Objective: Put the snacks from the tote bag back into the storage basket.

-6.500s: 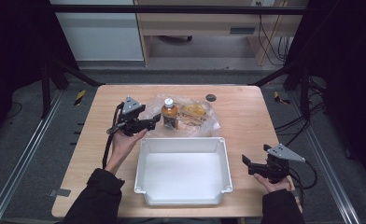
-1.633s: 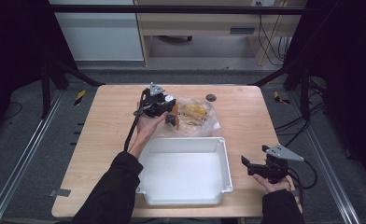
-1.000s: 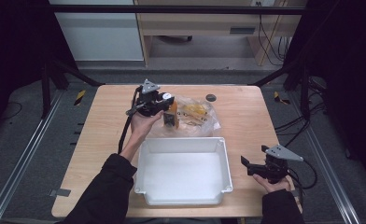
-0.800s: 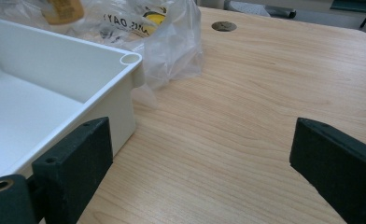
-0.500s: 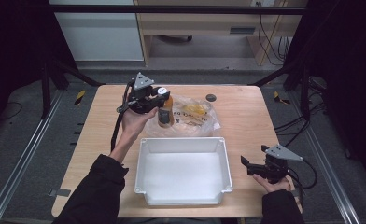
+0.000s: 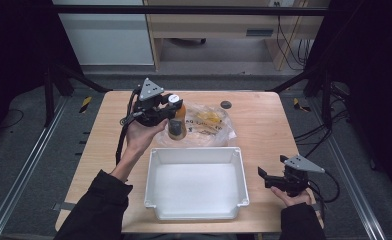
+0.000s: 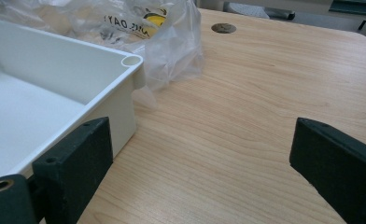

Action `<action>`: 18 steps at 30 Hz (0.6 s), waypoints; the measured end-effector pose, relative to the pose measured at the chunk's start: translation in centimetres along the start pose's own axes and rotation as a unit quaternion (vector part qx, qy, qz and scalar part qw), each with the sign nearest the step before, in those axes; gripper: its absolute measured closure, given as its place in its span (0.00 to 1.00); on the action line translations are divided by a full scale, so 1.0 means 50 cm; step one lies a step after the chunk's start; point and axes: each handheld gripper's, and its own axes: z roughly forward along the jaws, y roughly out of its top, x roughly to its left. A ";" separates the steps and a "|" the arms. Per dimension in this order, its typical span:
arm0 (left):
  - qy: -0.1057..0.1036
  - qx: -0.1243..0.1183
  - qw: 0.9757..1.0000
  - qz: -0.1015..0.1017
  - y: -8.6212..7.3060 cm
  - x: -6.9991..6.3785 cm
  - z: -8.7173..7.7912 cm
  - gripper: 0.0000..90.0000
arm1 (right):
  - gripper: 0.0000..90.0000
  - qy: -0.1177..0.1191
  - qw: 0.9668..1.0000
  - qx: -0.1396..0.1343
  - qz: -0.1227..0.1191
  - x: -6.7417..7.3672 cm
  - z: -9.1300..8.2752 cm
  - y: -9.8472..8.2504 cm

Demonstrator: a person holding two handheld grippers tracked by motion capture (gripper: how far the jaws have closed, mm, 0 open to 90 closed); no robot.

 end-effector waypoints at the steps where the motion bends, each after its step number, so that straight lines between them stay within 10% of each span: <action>1: -0.001 -0.002 1.000 0.000 0.000 -0.002 -0.003 0.65 | 0.07 0.000 1.000 0.000 0.000 0.000 0.000 0.000; 18: -0.010 -0.013 1.000 0.012 -0.007 -0.048 -0.061 0.65 | 0.07 0.000 1.000 0.000 -0.003 0.001 -0.001 0.001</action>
